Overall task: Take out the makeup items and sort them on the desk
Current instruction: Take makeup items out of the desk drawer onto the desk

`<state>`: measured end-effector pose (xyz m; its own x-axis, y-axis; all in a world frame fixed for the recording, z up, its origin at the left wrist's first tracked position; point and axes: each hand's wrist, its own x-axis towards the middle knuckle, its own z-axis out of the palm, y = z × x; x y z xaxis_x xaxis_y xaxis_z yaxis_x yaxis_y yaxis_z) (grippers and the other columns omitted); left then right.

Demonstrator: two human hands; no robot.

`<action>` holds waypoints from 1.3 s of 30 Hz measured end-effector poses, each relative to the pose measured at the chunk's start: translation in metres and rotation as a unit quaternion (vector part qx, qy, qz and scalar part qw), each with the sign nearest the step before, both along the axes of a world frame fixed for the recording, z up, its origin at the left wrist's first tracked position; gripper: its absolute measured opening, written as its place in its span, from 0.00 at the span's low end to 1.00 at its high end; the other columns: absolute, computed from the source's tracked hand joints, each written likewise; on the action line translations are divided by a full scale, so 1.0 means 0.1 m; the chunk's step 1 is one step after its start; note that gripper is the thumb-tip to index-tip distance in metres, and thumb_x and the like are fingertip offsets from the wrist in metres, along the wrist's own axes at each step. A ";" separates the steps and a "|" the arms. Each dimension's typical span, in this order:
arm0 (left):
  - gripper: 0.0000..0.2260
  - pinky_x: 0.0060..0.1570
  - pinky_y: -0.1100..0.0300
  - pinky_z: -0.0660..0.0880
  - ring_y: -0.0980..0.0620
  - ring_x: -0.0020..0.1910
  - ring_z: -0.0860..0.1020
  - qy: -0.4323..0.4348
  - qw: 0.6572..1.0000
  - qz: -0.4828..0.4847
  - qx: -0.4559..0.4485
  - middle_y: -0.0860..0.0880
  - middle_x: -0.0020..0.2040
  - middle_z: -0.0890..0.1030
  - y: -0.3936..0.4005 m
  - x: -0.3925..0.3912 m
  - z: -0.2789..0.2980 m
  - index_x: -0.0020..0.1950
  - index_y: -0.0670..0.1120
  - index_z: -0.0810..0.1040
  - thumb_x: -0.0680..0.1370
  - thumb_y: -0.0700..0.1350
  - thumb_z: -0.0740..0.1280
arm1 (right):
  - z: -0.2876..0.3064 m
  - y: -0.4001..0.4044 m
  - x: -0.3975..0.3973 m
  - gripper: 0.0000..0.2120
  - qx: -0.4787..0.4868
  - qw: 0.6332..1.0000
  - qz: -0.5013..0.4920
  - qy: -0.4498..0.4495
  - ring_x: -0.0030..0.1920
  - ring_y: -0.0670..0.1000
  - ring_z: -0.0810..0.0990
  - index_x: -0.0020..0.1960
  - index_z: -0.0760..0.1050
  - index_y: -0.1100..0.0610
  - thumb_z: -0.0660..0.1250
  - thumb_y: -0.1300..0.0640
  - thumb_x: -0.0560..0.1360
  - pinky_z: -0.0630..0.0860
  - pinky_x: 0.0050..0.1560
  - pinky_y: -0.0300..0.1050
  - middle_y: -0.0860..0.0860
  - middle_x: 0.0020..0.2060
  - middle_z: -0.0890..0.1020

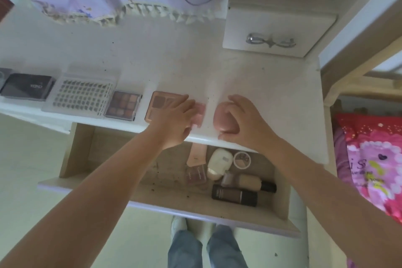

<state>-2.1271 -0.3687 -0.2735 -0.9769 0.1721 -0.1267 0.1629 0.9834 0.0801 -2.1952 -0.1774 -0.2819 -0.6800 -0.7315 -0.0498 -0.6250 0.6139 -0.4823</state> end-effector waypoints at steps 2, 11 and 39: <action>0.12 0.53 0.46 0.76 0.38 0.53 0.79 0.118 0.991 -0.024 0.064 0.40 0.52 0.81 0.04 0.20 -0.11 0.52 0.38 0.79 0.69 0.38 0.68 | -0.05 0.10 0.17 0.18 -0.093 0.989 -0.038 0.105 0.56 0.57 0.72 0.51 0.73 0.62 0.69 0.51 0.68 0.69 0.59 0.45 0.61 0.54 0.76; 0.20 0.53 0.55 0.71 0.45 0.59 0.71 -0.209 0.920 0.295 0.152 0.44 0.61 0.72 0.45 0.74 -1.20 0.65 0.44 0.66 0.76 0.49 0.63 | -0.83 0.19 0.98 0.24 0.149 0.987 -0.024 -0.054 0.59 0.61 0.77 0.53 0.78 0.57 0.77 0.62 0.58 0.79 0.54 0.56 0.58 0.59 0.78; 0.07 0.35 0.73 0.70 0.58 0.34 0.75 -0.160 0.829 0.259 0.469 0.55 0.37 0.76 0.49 0.82 0.05 0.49 0.48 0.80 0.71 0.43 0.71 | 0.06 0.80 1.08 0.29 0.058 0.956 -0.276 0.080 0.38 0.59 0.79 0.49 0.75 0.65 0.65 0.41 0.61 0.71 0.38 0.44 0.59 0.38 0.80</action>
